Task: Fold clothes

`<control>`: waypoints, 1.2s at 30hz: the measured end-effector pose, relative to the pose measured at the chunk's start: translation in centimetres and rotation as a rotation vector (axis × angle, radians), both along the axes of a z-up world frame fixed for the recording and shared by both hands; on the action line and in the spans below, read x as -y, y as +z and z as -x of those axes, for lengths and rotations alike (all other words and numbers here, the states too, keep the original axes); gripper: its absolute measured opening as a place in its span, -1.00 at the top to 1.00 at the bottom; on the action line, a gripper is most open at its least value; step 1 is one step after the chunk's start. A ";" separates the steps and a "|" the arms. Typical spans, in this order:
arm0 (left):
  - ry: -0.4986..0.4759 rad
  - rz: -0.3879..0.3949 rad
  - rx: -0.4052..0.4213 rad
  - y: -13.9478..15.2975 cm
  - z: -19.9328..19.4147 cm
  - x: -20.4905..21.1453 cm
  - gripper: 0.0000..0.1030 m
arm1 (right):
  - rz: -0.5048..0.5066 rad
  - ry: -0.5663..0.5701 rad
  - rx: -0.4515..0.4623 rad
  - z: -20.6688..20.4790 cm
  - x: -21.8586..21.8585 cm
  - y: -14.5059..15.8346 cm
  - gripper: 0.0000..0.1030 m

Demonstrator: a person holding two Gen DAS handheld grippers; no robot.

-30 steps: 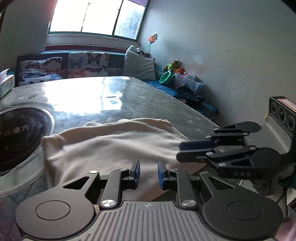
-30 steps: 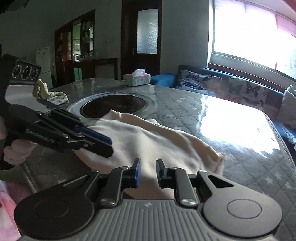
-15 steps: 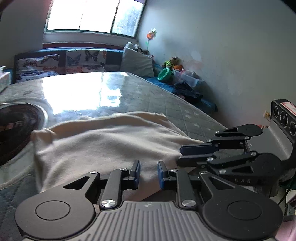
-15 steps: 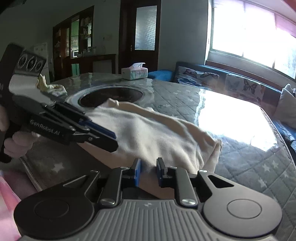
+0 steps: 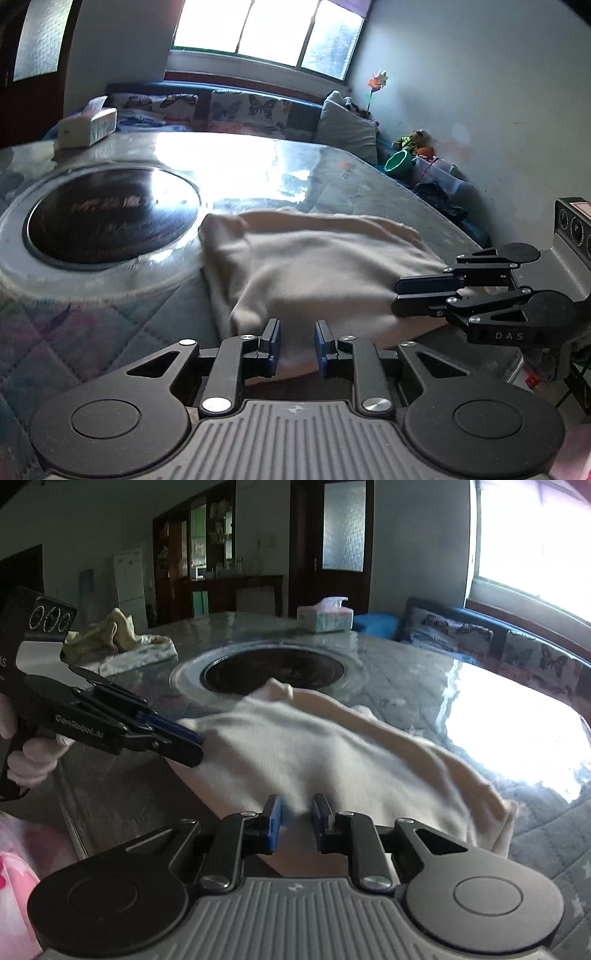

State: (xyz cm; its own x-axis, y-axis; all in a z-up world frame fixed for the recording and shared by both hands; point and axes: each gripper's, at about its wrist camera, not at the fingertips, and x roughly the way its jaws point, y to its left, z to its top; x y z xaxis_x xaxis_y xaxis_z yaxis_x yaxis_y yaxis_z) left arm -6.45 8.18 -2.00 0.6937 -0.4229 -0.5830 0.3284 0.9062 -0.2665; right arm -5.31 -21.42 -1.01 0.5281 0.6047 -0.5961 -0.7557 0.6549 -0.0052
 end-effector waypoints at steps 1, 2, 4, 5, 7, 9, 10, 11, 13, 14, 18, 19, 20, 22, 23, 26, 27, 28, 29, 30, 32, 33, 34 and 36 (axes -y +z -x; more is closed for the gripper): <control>-0.003 0.005 0.004 0.3 -0.1 -0.1 0.57 | 0.000 0.002 -0.003 0.0 0.0 0.1 0.65; -0.006 0.010 0.011 0.6 -0.4 -0.1 0.57 | 0.000 0.004 -0.004 -0.1 0.0 0.3 0.65; -0.012 0.019 0.027 1.4 -0.9 -0.1 0.56 | -0.008 0.005 -0.009 -0.4 -0.1 0.7 0.65; -0.015 0.024 0.037 1.7 -1.1 -0.1 0.56 | -0.013 0.005 -0.009 -0.5 -0.2 0.9 0.65; -0.014 0.038 0.045 2.2 -2.4 0.1 0.56 | -0.018 0.002 0.000 -0.9 -0.3 1.2 0.64; -0.003 0.052 0.039 2.1 -4.2 0.3 0.56 | -0.022 -0.002 0.004 -1.4 -0.5 1.3 0.64; 0.007 0.048 0.036 1.9 -5.0 0.4 0.56 | -0.023 -0.004 0.003 -1.7 -0.6 1.2 0.64; 0.014 0.040 0.032 1.7 -5.7 0.5 0.56 | -0.023 -0.006 0.000 -1.9 -0.7 1.1 0.64; 0.035 0.026 0.012 1.1 -7.0 0.4 0.56 | -0.024 -0.008 -0.008 -2.3 -0.8 0.8 0.64; 0.049 0.018 -0.001 0.8 -7.5 0.2 0.56 | -0.024 -0.010 -0.013 -2.4 -0.8 0.7 0.64; 0.096 0.027 -0.029 0.4 -8.4 -0.9 0.57 | -0.022 -0.010 -0.026 -2.7 -0.6 0.5 0.63; 0.098 0.033 -0.024 0.6 -8.4 -1.0 0.57 | -0.022 -0.009 -0.029 -2.7 -0.5 0.6 0.64; 0.097 0.036 -0.012 0.9 -8.5 -1.0 0.57 | -0.025 -0.010 -0.032 -2.8 -0.5 0.8 0.64; 0.088 0.044 0.012 1.4 -8.6 -0.9 0.56 | -0.036 -0.018 -0.040 -3.3 -0.3 1.1 0.63; 0.081 0.045 0.019 1.6 -8.9 -0.6 0.56 | -0.041 -0.023 -0.044 -3.6 -0.3 1.3 0.63; 0.066 0.031 0.030 1.7 -10.0 0.2 0.56 | -0.047 -0.048 -0.046 -4.8 0.1 1.6 0.63; 0.068 0.029 0.024 1.5 -10.3 0.2 0.56 | -0.048 -0.056 -0.047 -5.2 0.2 1.6 0.63; 0.074 0.028 0.013 1.3 -10.7 0.2 0.56 | -0.049 -0.063 -0.047 -5.6 0.3 1.7 0.63; 0.080 0.027 0.001 1.0 -11.0 0.1 0.56 | -0.049 -0.073 -0.049 -6.3 0.4 1.7 0.63; 0.086 0.026 -0.010 0.8 -11.4 0.0 0.56 | -0.049 -0.087 -0.051 -6.9 0.6 1.8 0.63; 0.092 0.032 -0.019 0.5 -11.6 -0.3 0.57 | -0.046 -0.108 -0.057 -7.9 0.8 1.6 0.63; 0.092 0.034 -0.019 0.4 -11.6 -0.4 0.57 | -0.045 -0.120 -0.063 -8.6 0.9 1.5 0.63; 0.092 0.033 -0.018 0.4 -11.6 -0.5 0.57 | -0.046 -0.131 -0.070 -9.2 1.1 1.4 0.63; 0.091 0.031 -0.017 0.3 -11.6 -0.7 0.57 | -0.030 -0.166 -0.088 -10.2 1.4 0.7 0.63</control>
State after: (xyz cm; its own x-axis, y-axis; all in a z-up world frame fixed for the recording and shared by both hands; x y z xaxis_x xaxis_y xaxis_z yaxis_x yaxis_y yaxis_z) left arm 5.18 8.88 -1.71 0.7201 -0.3768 -0.5826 0.2403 0.9232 -0.3000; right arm 4.90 -22.78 -0.32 0.5687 0.5315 -0.6278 -0.6337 0.7697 0.0776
